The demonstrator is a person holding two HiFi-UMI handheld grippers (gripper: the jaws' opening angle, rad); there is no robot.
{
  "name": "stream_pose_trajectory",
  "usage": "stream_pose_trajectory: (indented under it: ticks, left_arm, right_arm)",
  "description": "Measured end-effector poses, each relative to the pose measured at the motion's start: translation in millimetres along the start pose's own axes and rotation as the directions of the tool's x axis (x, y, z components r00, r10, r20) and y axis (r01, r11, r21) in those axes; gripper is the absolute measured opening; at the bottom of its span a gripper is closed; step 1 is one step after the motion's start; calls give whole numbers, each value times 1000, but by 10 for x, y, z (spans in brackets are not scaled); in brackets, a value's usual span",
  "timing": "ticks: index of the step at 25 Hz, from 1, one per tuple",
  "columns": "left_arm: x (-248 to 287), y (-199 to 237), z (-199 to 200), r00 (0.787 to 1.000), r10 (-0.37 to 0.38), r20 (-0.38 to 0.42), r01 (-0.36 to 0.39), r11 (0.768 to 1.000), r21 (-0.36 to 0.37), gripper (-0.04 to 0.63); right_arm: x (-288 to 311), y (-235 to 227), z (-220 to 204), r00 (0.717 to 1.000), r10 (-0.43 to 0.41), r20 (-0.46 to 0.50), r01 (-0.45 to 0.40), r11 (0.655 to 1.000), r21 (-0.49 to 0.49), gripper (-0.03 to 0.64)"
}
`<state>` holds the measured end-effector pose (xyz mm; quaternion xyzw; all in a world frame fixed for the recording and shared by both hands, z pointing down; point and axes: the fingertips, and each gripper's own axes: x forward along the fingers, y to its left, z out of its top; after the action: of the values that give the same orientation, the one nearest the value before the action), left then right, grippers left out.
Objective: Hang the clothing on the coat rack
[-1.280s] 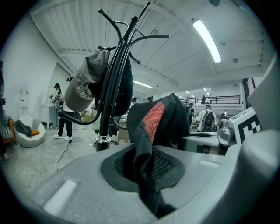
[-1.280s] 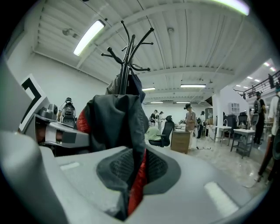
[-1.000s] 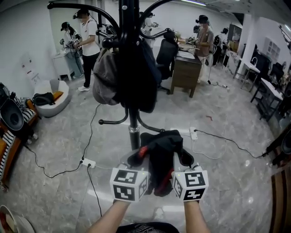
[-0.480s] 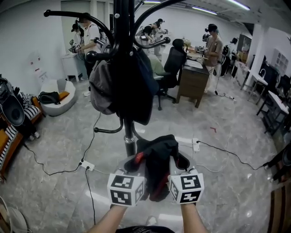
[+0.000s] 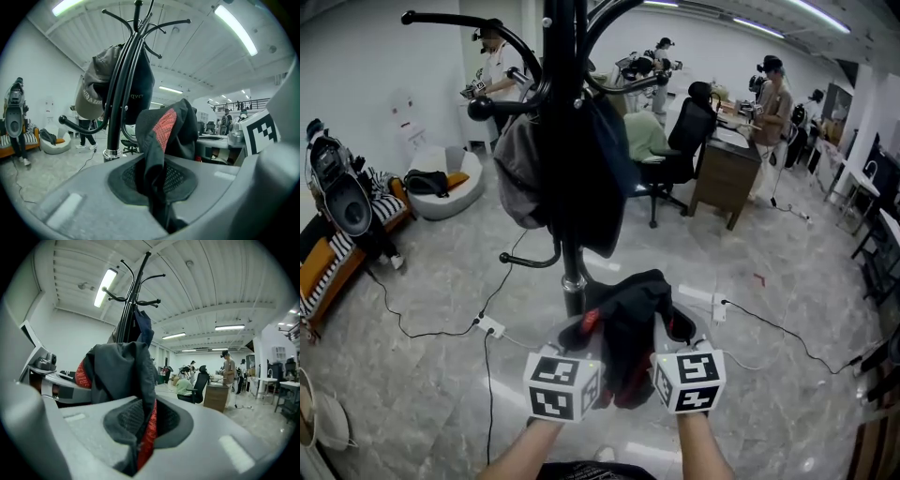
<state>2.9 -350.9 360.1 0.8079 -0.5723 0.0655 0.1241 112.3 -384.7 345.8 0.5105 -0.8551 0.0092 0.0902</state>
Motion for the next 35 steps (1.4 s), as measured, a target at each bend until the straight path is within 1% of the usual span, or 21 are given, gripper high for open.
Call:
stream_pose_trajectory:
  ticks: [4, 12, 20, 26, 35]
  left_arm:
    - [35, 54, -5, 999, 46, -1, -46, 999, -15, 32]
    - [126, 115, -38, 994, 107, -3, -107, 994, -37, 32]
    - [195, 238, -99, 987, 162, -16, -163, 985, -54, 32]
    - [227, 278, -152, 981, 191, -30, -192, 980, -59, 32]
    - [300, 340, -250, 977, 208, -43, -211, 975, -69, 32]
  right_arm:
    - [106, -12, 10, 999, 47, -1, -47, 999, -13, 34]
    - [284, -43, -26, 993, 115, -10, -115, 993, -33, 34]
    - [518, 30, -57, 982, 189, -19, -189, 980, -65, 34]
    - [626, 74, -95, 973, 229, -31, -230, 970, -80, 34]
    - [746, 156, -199, 961, 274, -49, -277, 956, -94, 34]
